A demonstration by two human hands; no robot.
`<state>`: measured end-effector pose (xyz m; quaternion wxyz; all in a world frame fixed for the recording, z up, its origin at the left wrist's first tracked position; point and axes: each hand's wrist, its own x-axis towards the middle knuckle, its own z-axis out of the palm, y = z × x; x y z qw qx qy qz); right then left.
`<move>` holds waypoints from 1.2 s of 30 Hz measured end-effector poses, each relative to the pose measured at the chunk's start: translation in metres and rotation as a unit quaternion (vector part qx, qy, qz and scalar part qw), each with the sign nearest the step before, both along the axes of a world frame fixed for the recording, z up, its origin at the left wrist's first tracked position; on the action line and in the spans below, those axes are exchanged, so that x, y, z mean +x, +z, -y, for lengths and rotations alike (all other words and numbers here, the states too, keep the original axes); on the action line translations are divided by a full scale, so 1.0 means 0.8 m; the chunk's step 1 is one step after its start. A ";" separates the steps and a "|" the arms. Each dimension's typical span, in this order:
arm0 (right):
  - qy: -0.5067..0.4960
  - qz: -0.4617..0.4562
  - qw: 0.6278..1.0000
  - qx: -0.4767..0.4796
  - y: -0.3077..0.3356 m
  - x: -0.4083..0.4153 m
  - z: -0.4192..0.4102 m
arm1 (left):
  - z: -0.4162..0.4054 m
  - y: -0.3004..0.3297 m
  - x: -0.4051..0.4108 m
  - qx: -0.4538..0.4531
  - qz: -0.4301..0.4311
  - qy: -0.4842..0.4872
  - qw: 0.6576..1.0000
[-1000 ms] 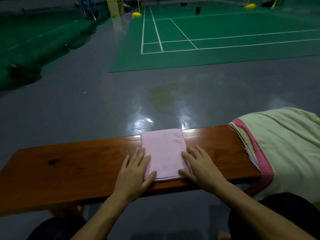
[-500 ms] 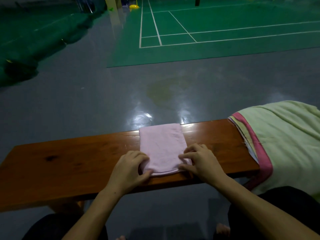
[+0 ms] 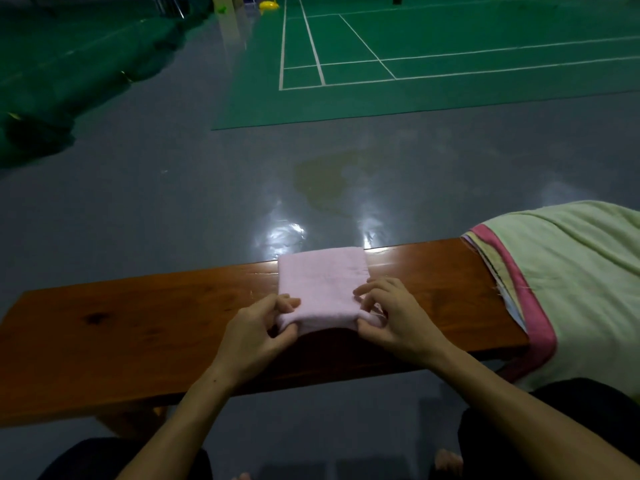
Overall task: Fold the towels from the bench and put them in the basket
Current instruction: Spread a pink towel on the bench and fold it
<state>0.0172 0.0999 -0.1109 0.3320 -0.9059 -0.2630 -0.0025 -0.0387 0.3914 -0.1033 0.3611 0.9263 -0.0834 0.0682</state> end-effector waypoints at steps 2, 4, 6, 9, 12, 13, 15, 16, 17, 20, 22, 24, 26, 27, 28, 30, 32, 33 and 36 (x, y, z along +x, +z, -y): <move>0.009 -0.021 0.999 0.045 0.005 -0.008 0.004 | 0.003 0.013 -0.010 -0.042 -0.014 -0.006 0.999; 0.017 -0.044 0.996 0.077 0.010 -0.017 0.007 | 0.006 0.023 -0.020 -0.062 -0.022 -0.011 0.998; 0.020 -0.067 0.993 0.094 0.017 -0.026 0.009 | 0.009 0.032 -0.028 -0.089 -0.035 -0.014 0.995; 0.010 -0.080 0.991 0.104 0.025 -0.035 0.012 | 0.011 0.042 -0.038 -0.144 -0.060 -0.009 0.988; -0.005 -0.105 0.987 0.125 0.029 -0.037 0.018 | 0.011 0.052 -0.046 -0.193 -0.095 -0.013 0.976; -0.008 -0.121 0.984 0.132 0.030 -0.037 0.019 | 0.011 0.054 -0.047 -0.213 -0.110 -0.017 0.971; -0.016 -0.164 0.974 0.156 0.033 -0.039 0.019 | 0.012 0.056 -0.049 -0.250 -0.144 -0.016 0.957; -0.025 -0.190 0.966 0.172 0.034 -0.039 0.019 | 0.012 0.057 -0.049 -0.264 -0.163 -0.014 0.951; -0.034 -0.216 0.958 0.187 0.037 -0.039 0.018 | 0.011 0.057 -0.049 -0.274 -0.180 -0.011 0.945; -0.059 -0.295 0.928 0.217 0.043 -0.037 0.015 | 0.005 0.062 -0.045 -0.270 -0.211 -0.029 0.939; -0.074 -0.351 0.899 0.253 0.047 -0.032 0.013 | 0.003 0.065 -0.040 -0.252 -0.207 -0.069 0.943; -0.045 -0.449 0.835 0.315 0.049 -0.027 0.013 | 0.005 0.063 -0.033 -0.247 -0.179 -0.077 0.949; 0.003 -0.502 0.797 0.336 0.054 -0.024 0.015 | 0.010 0.063 -0.024 -0.272 -0.154 -0.047 0.949; 0.021 -0.495 0.805 0.326 0.059 -0.022 0.016 | 0.012 0.063 -0.019 -0.290 -0.149 -0.029 0.945; 0.042 -0.473 0.825 0.307 0.062 -0.020 0.018 | 0.012 0.060 -0.014 -0.307 -0.144 -0.013 0.941; 0.082 -0.424 0.863 0.262 0.068 -0.015 0.017 | 0.014 0.059 -0.003 -0.326 -0.131 0.024 0.936; 0.076 -0.398 0.877 0.258 0.068 -0.007 0.015 | 0.015 0.054 0.009 -0.317 -0.113 0.062 0.940; 0.052 -0.390 0.878 0.271 0.068 -0.003 0.011 | 0.016 0.049 0.016 -0.308 -0.104 0.082 0.942; -0.053 -0.350 0.893 0.279 0.060 0.013 -0.004 | 0.014 0.034 0.039 -0.306 -0.095 0.126 0.939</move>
